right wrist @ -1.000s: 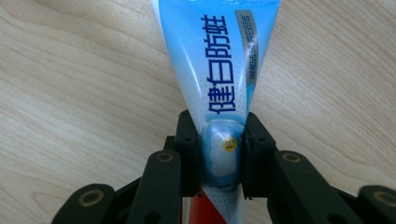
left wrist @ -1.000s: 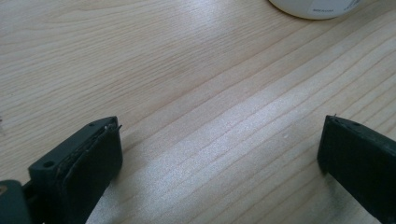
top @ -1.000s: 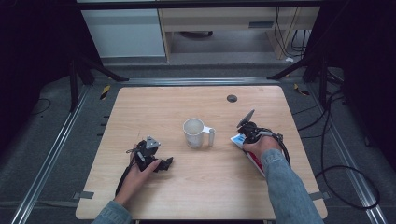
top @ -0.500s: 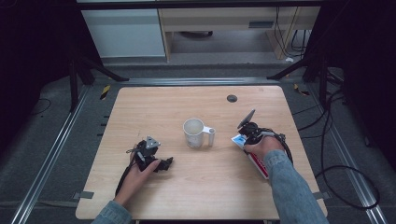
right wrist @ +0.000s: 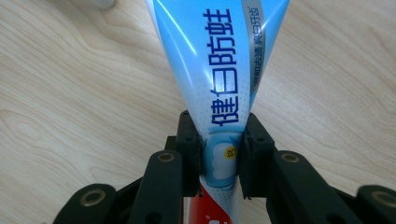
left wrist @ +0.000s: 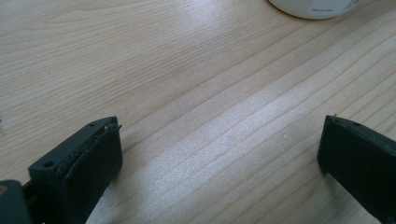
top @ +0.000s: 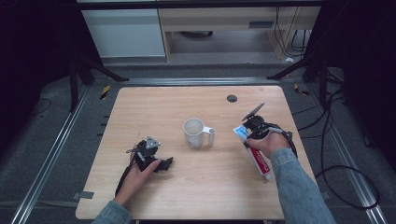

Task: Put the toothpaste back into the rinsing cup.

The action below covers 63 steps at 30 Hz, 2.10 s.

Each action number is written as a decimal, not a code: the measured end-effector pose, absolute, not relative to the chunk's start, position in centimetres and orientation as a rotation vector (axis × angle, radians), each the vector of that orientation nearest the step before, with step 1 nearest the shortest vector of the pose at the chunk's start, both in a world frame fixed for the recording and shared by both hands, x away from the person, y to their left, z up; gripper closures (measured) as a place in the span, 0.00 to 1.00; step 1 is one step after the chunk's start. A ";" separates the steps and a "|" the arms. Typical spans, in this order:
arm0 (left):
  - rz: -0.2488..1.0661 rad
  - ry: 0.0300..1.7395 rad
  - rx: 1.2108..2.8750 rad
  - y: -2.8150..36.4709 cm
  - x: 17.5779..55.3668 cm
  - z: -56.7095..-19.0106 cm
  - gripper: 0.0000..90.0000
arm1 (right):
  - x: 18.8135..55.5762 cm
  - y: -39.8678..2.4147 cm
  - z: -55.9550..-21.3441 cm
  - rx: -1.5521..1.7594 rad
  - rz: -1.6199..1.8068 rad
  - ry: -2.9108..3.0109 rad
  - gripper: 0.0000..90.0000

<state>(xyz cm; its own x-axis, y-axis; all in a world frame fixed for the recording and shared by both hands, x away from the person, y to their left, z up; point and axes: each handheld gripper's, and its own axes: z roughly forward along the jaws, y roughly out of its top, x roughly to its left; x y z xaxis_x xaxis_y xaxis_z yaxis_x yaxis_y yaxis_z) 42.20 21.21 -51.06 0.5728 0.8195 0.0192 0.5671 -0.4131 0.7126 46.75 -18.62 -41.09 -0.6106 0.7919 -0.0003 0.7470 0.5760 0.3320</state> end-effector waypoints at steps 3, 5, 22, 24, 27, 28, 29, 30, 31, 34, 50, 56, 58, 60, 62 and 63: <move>0.487 1.100 2.136 21.2 42.2 -51.1 0.00 | 46.3 -18.5 -40.1 1.362 0.512 2.617 0.81; 0.487 1.100 2.136 21.2 42.2 -51.1 0.00 | 46.1 -18.5 -39.7 1.376 0.552 2.598 0.81; 0.486 1.101 2.138 21.2 42.1 -51.1 0.00 | 45.8 -16.6 -37.7 1.399 0.835 2.433 0.81; 0.486 1.101 2.139 21.2 42.1 -51.1 0.00 | 45.7 -16.3 -37.4 1.386 0.873 2.414 0.81; 0.486 1.099 2.140 21.3 42.0 -51.1 0.00 | 45.5 -16.1 -36.9 1.380 0.916 2.381 0.81; 0.486 1.098 2.140 21.3 42.0 -51.1 0.00 | 45.4 -16.0 -36.8 1.382 0.936 2.367 0.81; 0.485 1.098 2.140 21.3 42.0 -51.1 0.00 | 45.2 -15.9 -36.7 1.388 0.956 2.351 0.81; 0.486 1.099 2.137 21.3 42.0 -51.1 0.00 | 45.1 -15.7 -36.5 1.379 0.991 2.325 0.81; 0.486 1.099 2.137 21.3 42.0 -51.1 0.00 | 45.1 -15.7 -36.5 1.379 0.991 2.325 0.81; 0.487 1.096 2.139 21.3 42.0 -51.1 0.00 | 44.7 -15.1 -36.0 1.359 1.039 2.293 0.81; 0.479 1.082 2.146 21.4 41.8 -51.0 0.00 | 43.3 -14.6 -33.3 1.381 1.160 2.092 0.81; 0.477 1.081 2.143 21.4 41.8 -51.1 0.00 | 43.1 -14.4 -32.5 1.388 1.200 2.023 0.81; 0.477 1.081 2.143 21.4 41.8 -51.1 0.00 | 43.1 -14.1 -32.2 1.395 1.208 2.010 0.81; 0.477 1.082 2.143 21.4 41.8 -51.1 0.00 | 43.2 -13.9 -31.9 1.389 1.231 1.987 0.81; 0.478 1.081 2.147 21.4 41.8 -51.0 0.00 | 43.2 -13.7 -31.9 1.396 1.241 1.979 0.81; 0.479 1.081 2.148 21.4 41.8 -51.0 0.00 | 43.1 -13.5 -31.7 1.386 1.246 1.975 0.81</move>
<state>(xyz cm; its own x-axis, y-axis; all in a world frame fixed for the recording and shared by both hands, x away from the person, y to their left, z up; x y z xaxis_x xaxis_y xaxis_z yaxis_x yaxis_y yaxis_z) 41.83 21.44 -51.04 0.5884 0.8083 0.0222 0.5597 -0.4269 0.7103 43.13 -13.52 -31.71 -0.4126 0.8990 0.1471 0.5197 0.0997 0.8485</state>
